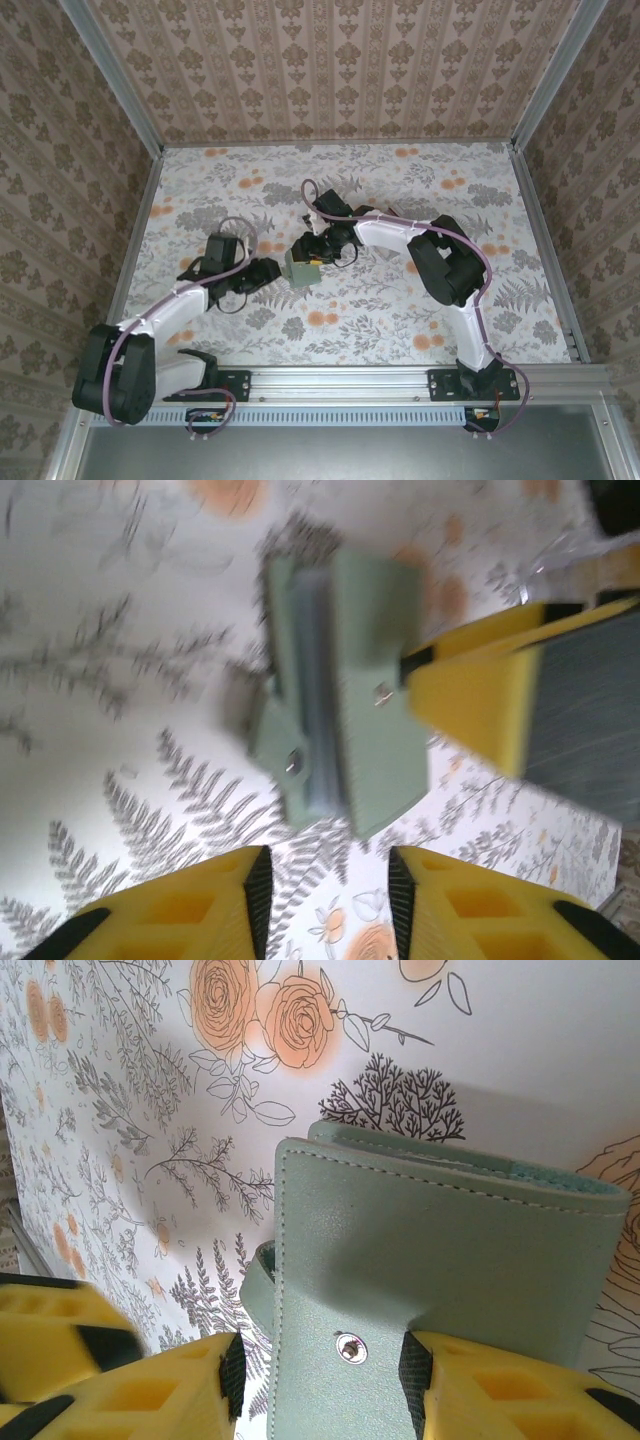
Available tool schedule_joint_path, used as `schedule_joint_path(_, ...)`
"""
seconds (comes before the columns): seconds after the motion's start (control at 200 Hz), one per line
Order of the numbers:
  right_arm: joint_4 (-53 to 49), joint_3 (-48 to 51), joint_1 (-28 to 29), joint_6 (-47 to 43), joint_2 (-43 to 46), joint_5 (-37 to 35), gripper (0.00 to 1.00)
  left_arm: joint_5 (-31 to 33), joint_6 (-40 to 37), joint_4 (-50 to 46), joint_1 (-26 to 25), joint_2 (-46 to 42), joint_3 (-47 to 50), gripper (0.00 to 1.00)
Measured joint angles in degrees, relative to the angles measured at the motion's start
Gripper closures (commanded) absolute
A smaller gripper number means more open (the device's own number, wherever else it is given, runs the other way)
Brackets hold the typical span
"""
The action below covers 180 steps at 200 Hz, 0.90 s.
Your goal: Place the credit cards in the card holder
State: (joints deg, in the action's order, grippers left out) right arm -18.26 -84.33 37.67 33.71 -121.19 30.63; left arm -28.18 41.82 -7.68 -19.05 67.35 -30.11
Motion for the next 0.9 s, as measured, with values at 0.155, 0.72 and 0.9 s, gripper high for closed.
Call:
schedule_joint_path(0.155,0.39,0.48,-0.09,0.52,0.5,-0.28,0.63,0.63,-3.28,-1.77,-0.02,2.99,-9.46,0.76)
schedule_joint_path(0.72,1.57,9.46,-2.1,0.83,12.28,-3.1,0.8,-3.13,-5.97,-2.78,-3.34,22.8,-29.05,0.8)
schedule_joint_path(0.9,3.13,17.51,-1.27,0.96,16.31,-4.61,0.81,-5.57,-5.97,-2.14,-4.9,27.93,-31.98,0.8)
